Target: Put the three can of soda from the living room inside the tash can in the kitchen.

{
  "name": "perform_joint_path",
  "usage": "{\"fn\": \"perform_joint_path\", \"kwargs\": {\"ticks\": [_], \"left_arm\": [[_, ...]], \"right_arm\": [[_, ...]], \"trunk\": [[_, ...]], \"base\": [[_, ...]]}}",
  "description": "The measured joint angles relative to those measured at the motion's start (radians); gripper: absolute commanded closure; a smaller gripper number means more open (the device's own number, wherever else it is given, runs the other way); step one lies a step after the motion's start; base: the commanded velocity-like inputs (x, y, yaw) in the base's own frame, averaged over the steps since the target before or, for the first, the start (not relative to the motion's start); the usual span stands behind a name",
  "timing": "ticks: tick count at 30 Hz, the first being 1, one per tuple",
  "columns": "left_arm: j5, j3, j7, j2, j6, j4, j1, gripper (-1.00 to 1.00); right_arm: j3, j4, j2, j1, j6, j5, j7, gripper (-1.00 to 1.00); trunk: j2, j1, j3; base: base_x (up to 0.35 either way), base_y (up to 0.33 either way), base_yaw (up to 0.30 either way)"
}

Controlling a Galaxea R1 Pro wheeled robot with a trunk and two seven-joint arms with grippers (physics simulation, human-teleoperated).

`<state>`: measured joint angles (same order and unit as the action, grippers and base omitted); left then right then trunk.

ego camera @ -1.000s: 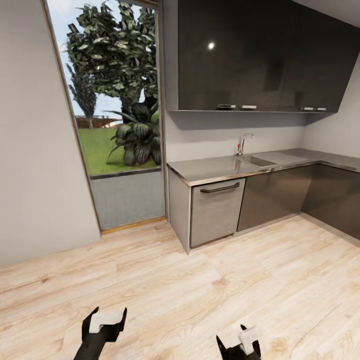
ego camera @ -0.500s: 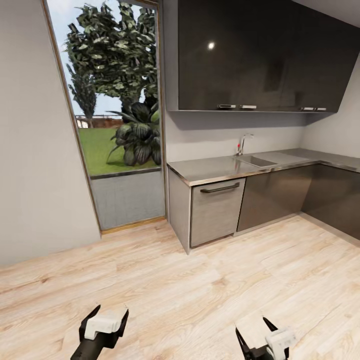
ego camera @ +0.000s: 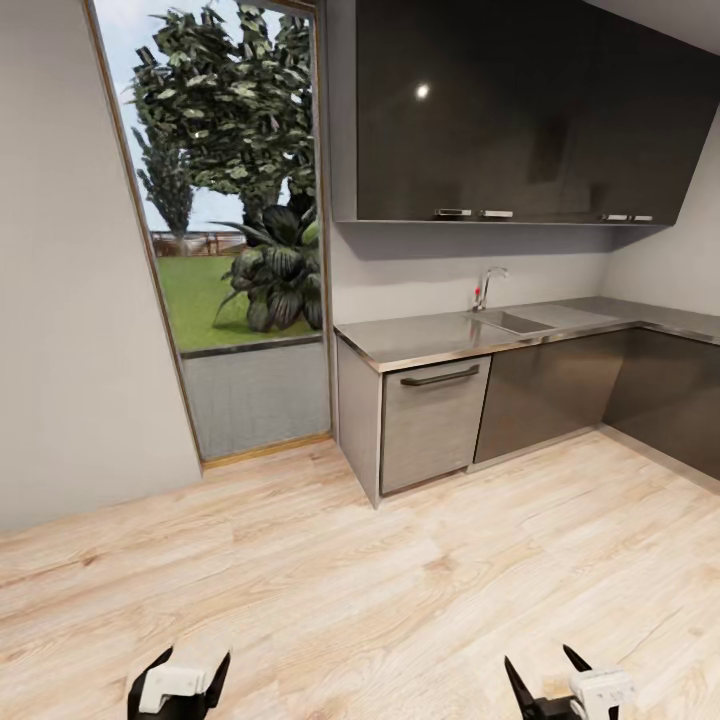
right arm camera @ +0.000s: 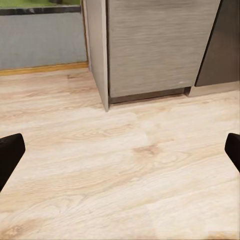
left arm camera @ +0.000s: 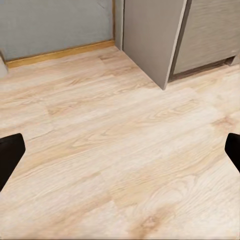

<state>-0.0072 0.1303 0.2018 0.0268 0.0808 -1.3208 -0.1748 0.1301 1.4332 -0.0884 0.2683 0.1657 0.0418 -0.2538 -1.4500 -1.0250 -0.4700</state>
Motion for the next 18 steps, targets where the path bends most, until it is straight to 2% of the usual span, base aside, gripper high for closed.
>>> {"fn": "perform_joint_path", "kwargs": {"ticks": [6,18], "left_arm": [[0.002,0.005,0.001,0.0,0.023,0.075,0.001,-1.0],[0.004,0.006,0.001,0.0,0.028,0.093,0.001,-1.0]], "right_arm": [[0.005,-0.023,0.0,-0.001,0.0,0.005,-0.001,-1.0],[-0.001,-0.072,0.001,-0.003,0.0,0.002,0.0,-1.0]], "trunk": [[0.0,0.0,0.0],[0.0,0.0,0.0]], "base": [[0.0,0.0,0.0],[0.0,0.0,0.0]]}}
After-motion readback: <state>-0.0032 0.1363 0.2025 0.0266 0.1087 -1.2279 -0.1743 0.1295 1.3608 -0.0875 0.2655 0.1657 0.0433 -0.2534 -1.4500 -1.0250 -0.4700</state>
